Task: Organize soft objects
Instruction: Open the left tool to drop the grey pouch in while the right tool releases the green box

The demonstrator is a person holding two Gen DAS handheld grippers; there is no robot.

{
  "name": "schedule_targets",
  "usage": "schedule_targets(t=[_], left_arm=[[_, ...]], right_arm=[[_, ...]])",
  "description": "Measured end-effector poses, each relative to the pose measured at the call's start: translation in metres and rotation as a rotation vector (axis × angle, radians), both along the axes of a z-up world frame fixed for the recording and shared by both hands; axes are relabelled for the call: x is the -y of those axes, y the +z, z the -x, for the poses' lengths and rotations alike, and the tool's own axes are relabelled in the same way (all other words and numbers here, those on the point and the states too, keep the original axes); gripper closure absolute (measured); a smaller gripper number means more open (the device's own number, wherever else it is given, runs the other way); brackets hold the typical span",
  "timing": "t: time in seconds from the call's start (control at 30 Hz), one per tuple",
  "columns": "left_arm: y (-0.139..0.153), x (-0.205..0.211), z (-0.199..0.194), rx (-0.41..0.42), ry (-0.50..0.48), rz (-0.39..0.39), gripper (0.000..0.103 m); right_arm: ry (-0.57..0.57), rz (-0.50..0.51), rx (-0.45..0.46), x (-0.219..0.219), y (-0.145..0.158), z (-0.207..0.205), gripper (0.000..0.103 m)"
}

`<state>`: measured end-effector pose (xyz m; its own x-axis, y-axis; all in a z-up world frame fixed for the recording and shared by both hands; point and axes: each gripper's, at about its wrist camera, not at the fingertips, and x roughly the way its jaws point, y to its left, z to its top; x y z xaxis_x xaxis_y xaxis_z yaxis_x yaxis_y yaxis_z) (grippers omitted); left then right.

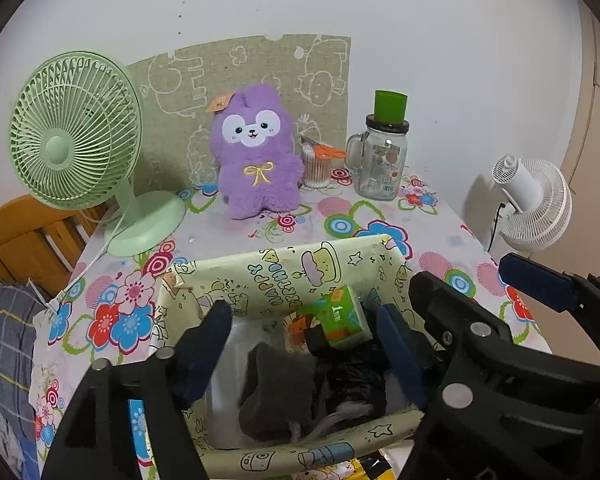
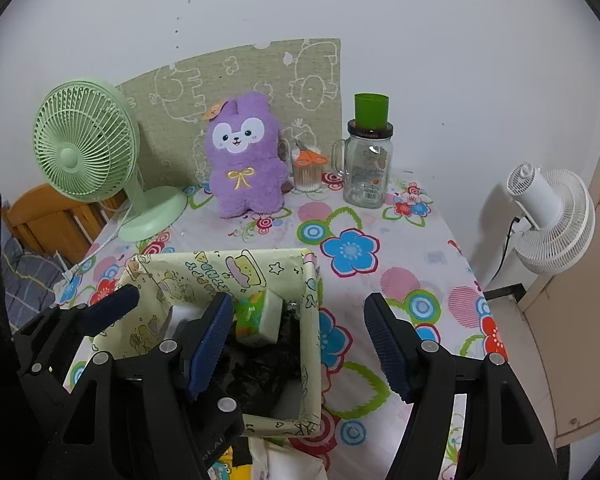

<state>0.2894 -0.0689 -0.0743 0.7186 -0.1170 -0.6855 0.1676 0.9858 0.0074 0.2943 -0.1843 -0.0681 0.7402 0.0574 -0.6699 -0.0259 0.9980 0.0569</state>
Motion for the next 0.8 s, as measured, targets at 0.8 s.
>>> schedule_targets(t=[0.8], left_arm=[[0.018,-0.008,0.045,0.033,0.025,-0.015,0.014]], right_arm=[[0.031,-0.02,0.058,-0.009,0.019,0.048,0.022]])
